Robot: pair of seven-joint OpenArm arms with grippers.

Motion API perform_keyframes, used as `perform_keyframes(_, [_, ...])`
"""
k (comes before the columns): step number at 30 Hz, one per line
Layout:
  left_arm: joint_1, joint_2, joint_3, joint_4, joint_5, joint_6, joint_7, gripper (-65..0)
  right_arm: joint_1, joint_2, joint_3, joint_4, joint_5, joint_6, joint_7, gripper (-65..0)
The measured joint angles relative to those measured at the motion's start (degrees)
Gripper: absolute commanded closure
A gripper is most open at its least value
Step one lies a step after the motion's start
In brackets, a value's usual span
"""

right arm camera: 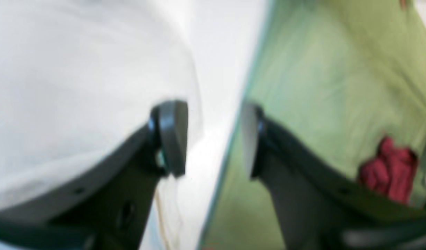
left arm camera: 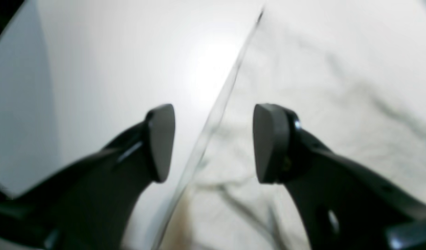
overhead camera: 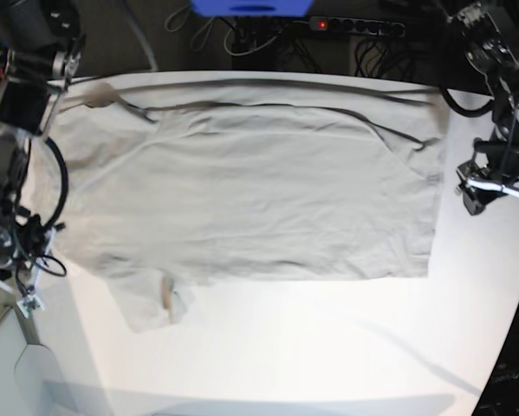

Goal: Layout the t-shirt on the table in an organized manner, then fold the t-shirt properly
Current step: 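Move both grippers along the shirt sides toward the hem, then grasp the hem corners with both grippers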

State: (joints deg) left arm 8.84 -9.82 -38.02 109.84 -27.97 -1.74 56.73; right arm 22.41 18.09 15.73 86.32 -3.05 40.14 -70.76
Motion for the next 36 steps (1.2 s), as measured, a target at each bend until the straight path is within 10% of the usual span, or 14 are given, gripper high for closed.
perform_keyframes(10, [-11.6,-0.2,4.4,-15.6,1.1,0.5,-7.1,-35.2,15.2,-1.1,-4.5,-35.3,-1.0,-0.1,21.4,-31.6])
perform_keyframes(22, [-15.1,-1.5,10.7,-30.4,0.4,0.5,-22.6,-37.1,15.3,-1.1,-4.3,-41.5,-1.1,-0.1,34.8,-35.6])
perform_keyframes(36, [-18.1,-1.5,10.8,-36.7,0.3,0.6,-24.4,-40.0,15.0,1.0,-4.5,-53.7,-1.4,-0.1,46.4,-35.8])
